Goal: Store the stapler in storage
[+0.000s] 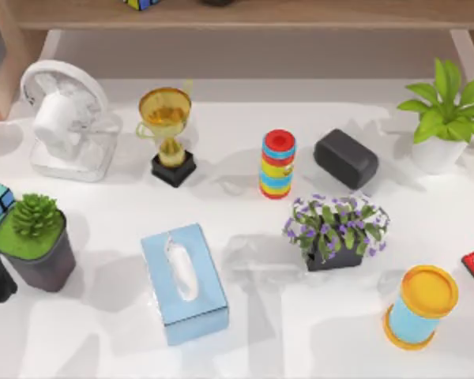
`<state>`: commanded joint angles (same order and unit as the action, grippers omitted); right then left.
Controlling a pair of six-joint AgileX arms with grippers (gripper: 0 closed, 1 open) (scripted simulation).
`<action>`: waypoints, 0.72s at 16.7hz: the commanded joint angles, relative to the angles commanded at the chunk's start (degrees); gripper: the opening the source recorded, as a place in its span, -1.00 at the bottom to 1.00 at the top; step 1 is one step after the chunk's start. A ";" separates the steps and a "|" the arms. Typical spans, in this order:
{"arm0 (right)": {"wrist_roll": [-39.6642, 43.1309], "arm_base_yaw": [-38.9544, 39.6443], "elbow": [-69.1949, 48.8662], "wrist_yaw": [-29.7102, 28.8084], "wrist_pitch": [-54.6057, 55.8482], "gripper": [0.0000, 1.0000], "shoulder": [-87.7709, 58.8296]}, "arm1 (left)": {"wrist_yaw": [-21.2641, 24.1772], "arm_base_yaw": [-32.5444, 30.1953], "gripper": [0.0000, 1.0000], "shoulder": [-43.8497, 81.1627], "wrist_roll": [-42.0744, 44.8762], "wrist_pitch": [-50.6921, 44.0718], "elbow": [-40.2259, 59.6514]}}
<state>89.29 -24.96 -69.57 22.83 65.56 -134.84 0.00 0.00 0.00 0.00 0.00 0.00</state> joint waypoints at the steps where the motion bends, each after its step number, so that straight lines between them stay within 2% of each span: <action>1: 0.00 0.00 0.00 0.00 0.00 0.25 0.00 | 0.00 0.00 1.00 0.00 0.00 0.00 0.00; 9: 0.00 0.00 0.00 0.00 0.00 -0.96 0.00 | 0.00 0.00 1.00 0.00 0.00 0.00 0.00; 12: 0.00 0.00 0.00 0.00 0.00 -1.00 0.00 | 0.00 0.00 1.00 0.00 0.00 0.00 0.00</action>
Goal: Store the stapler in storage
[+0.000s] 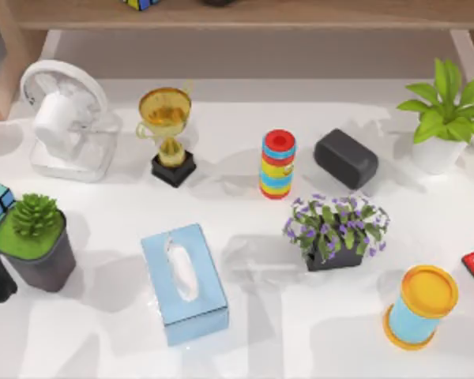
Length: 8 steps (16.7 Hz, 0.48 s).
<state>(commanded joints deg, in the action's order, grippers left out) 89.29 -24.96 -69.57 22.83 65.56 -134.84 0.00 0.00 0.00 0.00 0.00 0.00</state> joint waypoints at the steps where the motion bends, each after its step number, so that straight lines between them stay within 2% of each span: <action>1: 0.00 0.00 0.00 0.00 0.00 -1.00 0.00 | 0.00 0.00 1.00 0.00 0.00 0.00 0.00; 8: -0.12 -0.51 1.00 0.18 0.55 -1.00 0.53 | 0.00 0.00 1.00 0.00 0.00 0.00 0.00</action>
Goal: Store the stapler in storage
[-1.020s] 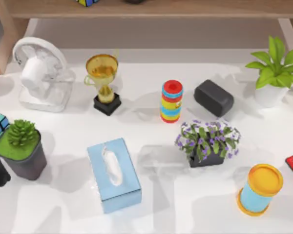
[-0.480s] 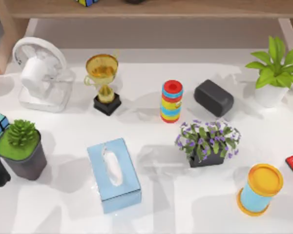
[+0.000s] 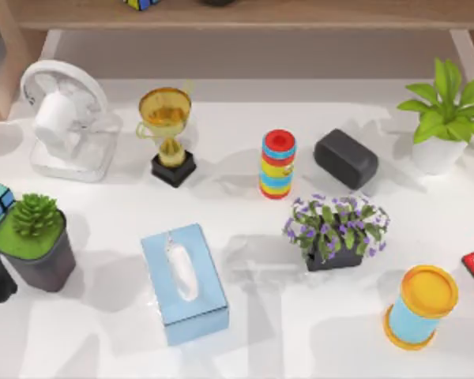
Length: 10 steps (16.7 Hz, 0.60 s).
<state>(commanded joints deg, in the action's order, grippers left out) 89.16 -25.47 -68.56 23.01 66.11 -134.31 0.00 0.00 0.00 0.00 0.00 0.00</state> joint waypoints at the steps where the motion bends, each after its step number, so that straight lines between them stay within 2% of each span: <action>1: -0.02 -0.35 1.35 0.36 0.83 -1.00 0.71 | 0.00 0.00 1.00 0.00 0.00 0.00 0.00; 6: -0.06 -2.83 12.95 3.04 6.72 -1.00 5.40 | 0.00 0.00 1.00 0.00 0.00 0.00 0.00; 10: -0.09 -3.48 14.98 3.67 8.23 -1.00 6.49 | 0.00 0.00 1.00 0.00 0.00 0.00 0.00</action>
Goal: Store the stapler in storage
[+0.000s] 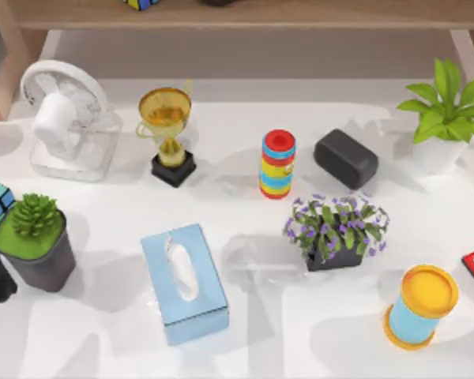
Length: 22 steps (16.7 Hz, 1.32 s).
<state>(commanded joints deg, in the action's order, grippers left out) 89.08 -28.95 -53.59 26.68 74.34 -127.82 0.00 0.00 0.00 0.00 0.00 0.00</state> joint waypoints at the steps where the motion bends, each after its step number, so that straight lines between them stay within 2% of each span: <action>1: 0.00 0.00 0.00 0.00 0.00 -1.00 0.00 | 0.00 0.00 1.00 0.00 0.00 0.00 0.00; 4: -0.13 -0.25 0.72 0.20 0.50 -1.00 0.20 | 0.00 0.00 1.00 0.00 0.00 0.00 0.00; 11: -0.16 -4.51 12.97 4.65 7.51 -1.00 5.08 | 0.00 0.00 1.00 0.00 0.00 0.00 0.00; 17: -0.11 -4.87 13.65 4.96 8.27 -1.00 5.38 | 0.00 0.00 1.00 0.00 0.00 0.00 0.00; 22: 0.00 -9.20 21.63 9.43 13.33 -1.00 8.06 | 0.00 0.00 1.00 0.00 0.00 0.00 0.00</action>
<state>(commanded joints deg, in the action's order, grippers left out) 89.08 -38.15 -31.96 36.11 87.67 -119.77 0.00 0.00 0.00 0.00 0.00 0.00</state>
